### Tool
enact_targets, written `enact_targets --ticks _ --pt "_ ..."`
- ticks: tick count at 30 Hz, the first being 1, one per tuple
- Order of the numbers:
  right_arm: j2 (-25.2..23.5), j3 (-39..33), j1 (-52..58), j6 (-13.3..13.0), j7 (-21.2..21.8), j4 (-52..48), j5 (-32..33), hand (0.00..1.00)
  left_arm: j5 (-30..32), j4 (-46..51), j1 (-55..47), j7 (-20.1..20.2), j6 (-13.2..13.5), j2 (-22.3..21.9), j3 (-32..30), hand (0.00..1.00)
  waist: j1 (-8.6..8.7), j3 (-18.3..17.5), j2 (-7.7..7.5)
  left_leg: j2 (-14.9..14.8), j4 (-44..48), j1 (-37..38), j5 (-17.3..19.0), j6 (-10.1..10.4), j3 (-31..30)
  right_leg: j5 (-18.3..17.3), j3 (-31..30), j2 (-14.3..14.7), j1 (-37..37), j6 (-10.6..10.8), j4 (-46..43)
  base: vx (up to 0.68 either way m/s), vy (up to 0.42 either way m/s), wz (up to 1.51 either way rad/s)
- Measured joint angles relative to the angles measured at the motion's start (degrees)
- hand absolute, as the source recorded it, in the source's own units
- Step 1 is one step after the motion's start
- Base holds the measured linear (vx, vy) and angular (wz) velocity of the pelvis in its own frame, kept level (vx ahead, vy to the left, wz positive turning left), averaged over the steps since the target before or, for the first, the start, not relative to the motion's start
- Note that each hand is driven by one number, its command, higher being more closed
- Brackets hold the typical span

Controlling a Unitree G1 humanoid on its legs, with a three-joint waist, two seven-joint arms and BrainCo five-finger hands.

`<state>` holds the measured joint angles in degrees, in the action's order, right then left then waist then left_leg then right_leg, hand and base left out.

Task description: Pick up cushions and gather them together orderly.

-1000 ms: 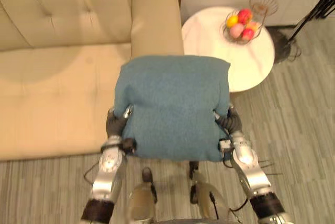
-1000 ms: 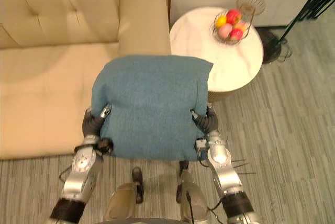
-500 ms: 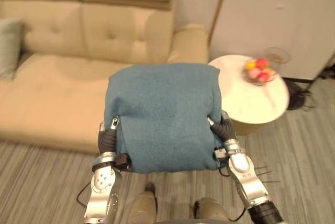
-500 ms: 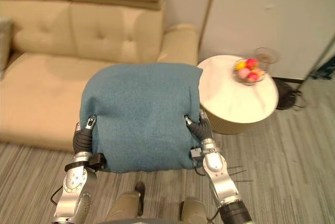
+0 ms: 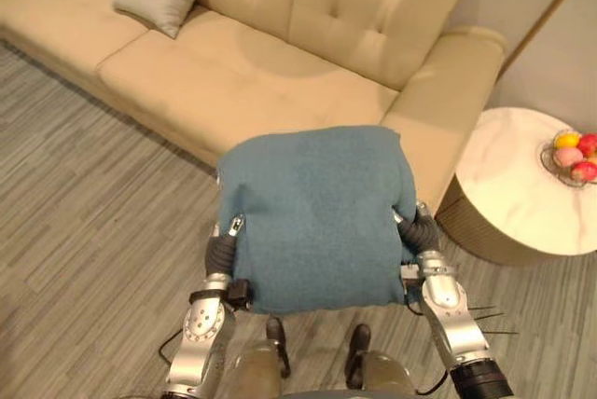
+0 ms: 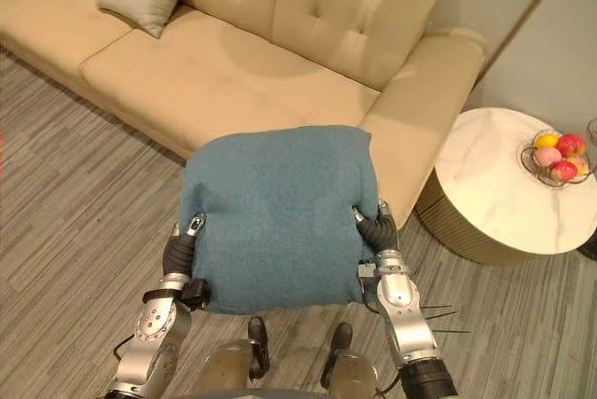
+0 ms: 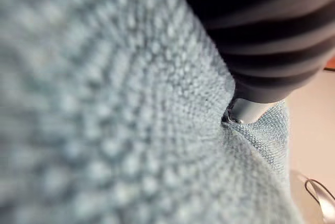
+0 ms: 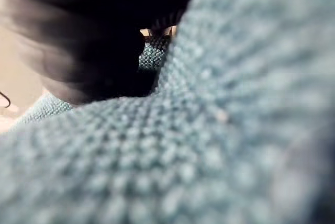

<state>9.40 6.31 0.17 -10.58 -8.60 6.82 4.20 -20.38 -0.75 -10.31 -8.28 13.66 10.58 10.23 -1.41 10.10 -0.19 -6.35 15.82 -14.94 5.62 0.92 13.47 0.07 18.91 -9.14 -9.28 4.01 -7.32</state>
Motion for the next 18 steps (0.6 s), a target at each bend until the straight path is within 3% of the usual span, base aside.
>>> enact_targets --ticks 5,8,9,10,12,14,15,17,18 --pt "-1.0 0.1 0.1 0.0 1.1 -1.6 0.9 1.0 0.1 0.5 -0.9 1.1 0.0 0.3 -1.3 1.0 -1.1 -0.4 -0.42 1.3 2.0 -2.0 2.3 -1.4 0.6 1.7 -0.5 -0.9 -0.1 0.9 2.7 0.0 0.113 -0.02" --pt "-1.2 0.5 0.1 0.0 1.2 -1.6 0.9 1.0 0.2 1.6 -2.1 1.3 0.0 0.2 -1.7 1.0 -1.22 -0.4 -0.45 1.9 5.4 -2.8 5.3 -2.1 0.5 -1.5 -0.5 -2.4 -1.0 2.1 -1.2 0.08 0.115 0.06" --pt "-1.1 0.4 0.4 0.0 1.2 -1.6 0.9 1.0 0.3 1.9 -2.5 1.7 -0.1 0.1 -1.6 1.0 -0.74 -0.4 -0.58 3.1 6.5 -2.5 6.5 -2.5 -1.1 -4.2 -0.3 -3.8 -1.3 1.9 -6.0 0.13 0.141 0.44" --pt "-0.9 0.4 0.8 0.0 1.2 -1.5 0.9 1.0 0.7 2.2 -2.5 1.8 -0.3 -0.3 -1.6 1.0 -0.23 -0.5 -0.78 4.5 6.6 -1.5 7.4 -3.1 -2.9 -6.1 -0.6 -5.7 -2.3 -0.4 -11.9 0.19 0.082 0.63" --pt "-1.0 0.3 0.9 0.0 1.2 -1.4 0.9 1.0 0.9 2.5 -2.6 1.8 -0.4 -0.2 -1.6 1.0 0.68 -0.5 -0.71 6.1 6.1 1.3 8.3 -5.0 -5.5 -6.2 -4.4 -8.2 -6.9 -1.7 -25.4 0.3 0.063 0.71" --pt "-1.4 0.4 1.5 0.0 1.4 -1.3 1.0 1.0 0.9 2.6 -2.6 1.8 -0.4 0.4 -1.6 1.0 0.63 -0.7 -1.03 6.1 5.6 4.0 9.6 -5.6 -7.2 -10.4 -5.6 -6.7 -9.1 -2.0 -30.0 0.35 -0.007 0.57" --pt "-1.5 0.5 1.5 -0.1 1.4 -1.3 1.0 1.0 0.9 2.5 -2.5 1.8 -0.4 0.6 -1.6 1.0 0.65 -0.8 -1.09 6.2 3.9 6.7 10.4 -5.5 -8.2 -12.4 -5.8 -4.5 -11.1 -2.8 -29.1 0.34 -0.064 0.37" --pt "-1.1 0.4 1.5 -0.1 1.5 -0.8 1.1 1.0 0.9 2.2 -2.3 1.8 -0.4 0.9 -1.5 1.0 0.84 -0.6 -0.81 5.7 2.3 9.3 11.0 -4.9 -8.8 -12.3 -5.5 -1.5 -13.8 -3.1 -25.5 0.35 -0.082 0.26" --pt "-1.0 0.4 1.5 -0.2 1.5 0.2 1.8 1.0 0.9 1.5 -1.8 1.8 -0.4 0.9 -1.2 1.0 1.29 -0.4 -0.25 4.9 1.4 11.5 11.5 -3.9 -9.2 -10.6 -4.8 1.0 -15.4 -2.8 -19.9 0.39 -0.09 0.25"
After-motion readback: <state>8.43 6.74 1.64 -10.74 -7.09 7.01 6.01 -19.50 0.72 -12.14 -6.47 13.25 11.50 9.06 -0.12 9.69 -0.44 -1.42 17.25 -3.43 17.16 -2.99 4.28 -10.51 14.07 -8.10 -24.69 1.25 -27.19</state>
